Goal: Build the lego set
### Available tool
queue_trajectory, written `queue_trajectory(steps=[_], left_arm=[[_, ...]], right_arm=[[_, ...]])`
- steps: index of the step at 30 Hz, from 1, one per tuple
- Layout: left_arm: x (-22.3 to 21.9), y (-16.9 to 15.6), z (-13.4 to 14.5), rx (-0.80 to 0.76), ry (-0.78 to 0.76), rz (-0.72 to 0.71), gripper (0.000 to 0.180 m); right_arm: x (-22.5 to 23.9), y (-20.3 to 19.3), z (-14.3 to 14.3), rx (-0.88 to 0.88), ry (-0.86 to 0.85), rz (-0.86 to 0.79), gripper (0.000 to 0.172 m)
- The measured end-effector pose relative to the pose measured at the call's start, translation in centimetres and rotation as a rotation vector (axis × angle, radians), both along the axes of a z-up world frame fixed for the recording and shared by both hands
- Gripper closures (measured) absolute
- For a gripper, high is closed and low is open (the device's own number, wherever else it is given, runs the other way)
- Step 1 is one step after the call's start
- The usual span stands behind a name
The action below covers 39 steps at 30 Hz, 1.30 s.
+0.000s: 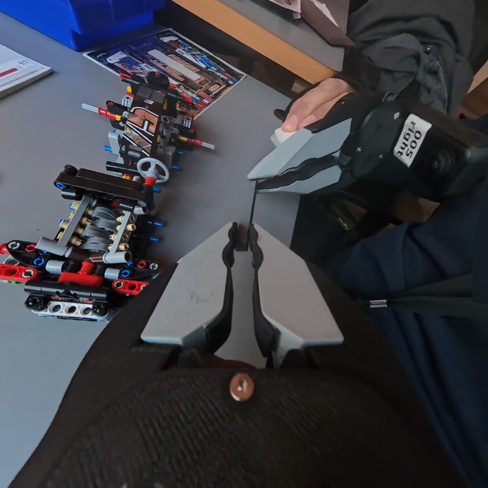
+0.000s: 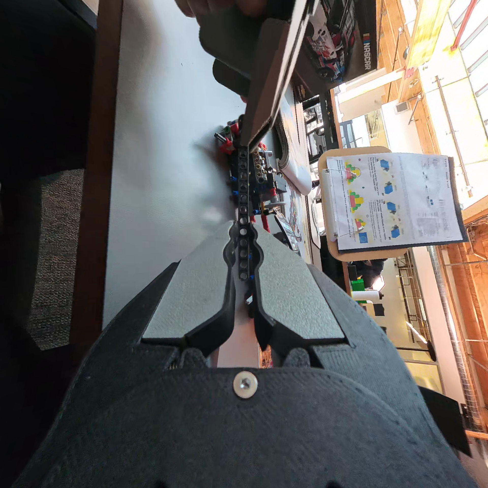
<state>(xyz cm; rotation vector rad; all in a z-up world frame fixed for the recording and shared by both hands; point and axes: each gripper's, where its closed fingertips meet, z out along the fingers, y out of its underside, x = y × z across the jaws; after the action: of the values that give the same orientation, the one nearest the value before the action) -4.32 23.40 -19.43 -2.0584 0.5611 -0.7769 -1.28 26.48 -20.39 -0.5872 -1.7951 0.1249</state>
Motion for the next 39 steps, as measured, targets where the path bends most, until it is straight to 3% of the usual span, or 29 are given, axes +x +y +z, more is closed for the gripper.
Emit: queue_trajectory(steps=[5,8,11,16,19,24,28,30,32,35,39], left_arm=[[0.0,0.5,-0.8,0.082,0.128,0.021,0.175],[-0.4,0.9,-1.4,0.210,0.321,0.016,0.174],[-0.3,1.1,-1.2,0.362,0.453,-0.013,0.175],[0.1,1.1,-1.7,0.474,0.577,-0.082,0.174],[0.1,1.4,-1.9,0.469,0.568,-0.078,0.174],[-0.6,1.4,-2.5,0.431,0.590,-0.062,0.174],[-3.0,0.2,-1.3,0.371,0.512,-0.016,0.138],[-5.5,-0.2,-1.2,0.364,0.481,0.049,0.126],[-7.5,-0.5,-1.0,0.367,0.447,0.104,0.124],[-9.4,-0.3,0.2,0.419,0.413,0.167,0.129],[-11.5,0.0,0.1,0.374,0.386,0.240,0.130]], right_arm=[[-0.5,0.6,-1.9,-0.099,-0.077,-0.017,0.166],[-0.7,-0.2,-2.4,-0.204,-0.106,0.012,0.158],[-1.0,-0.8,-1.2,-0.383,-0.096,0.048,0.149],[-2.2,-1.4,-0.6,-0.523,-0.206,0.102,0.158],[-3.0,-0.9,-2.1,-0.464,-0.300,0.086,0.163],[-3.9,-1.2,-2.2,-0.444,-0.308,0.105,0.167],[-3.9,0.0,-2.5,-0.410,-0.268,0.049,0.167],[-3.5,-0.9,-3.0,-0.503,-0.296,0.092,0.167],[-3.5,-0.5,-3.8,-0.566,-0.314,0.063,0.167],[-3.7,1.1,-4.3,-0.517,-0.305,-0.004,0.167],[-4.1,1.3,-4.3,-0.546,-0.322,-0.047,0.167]])
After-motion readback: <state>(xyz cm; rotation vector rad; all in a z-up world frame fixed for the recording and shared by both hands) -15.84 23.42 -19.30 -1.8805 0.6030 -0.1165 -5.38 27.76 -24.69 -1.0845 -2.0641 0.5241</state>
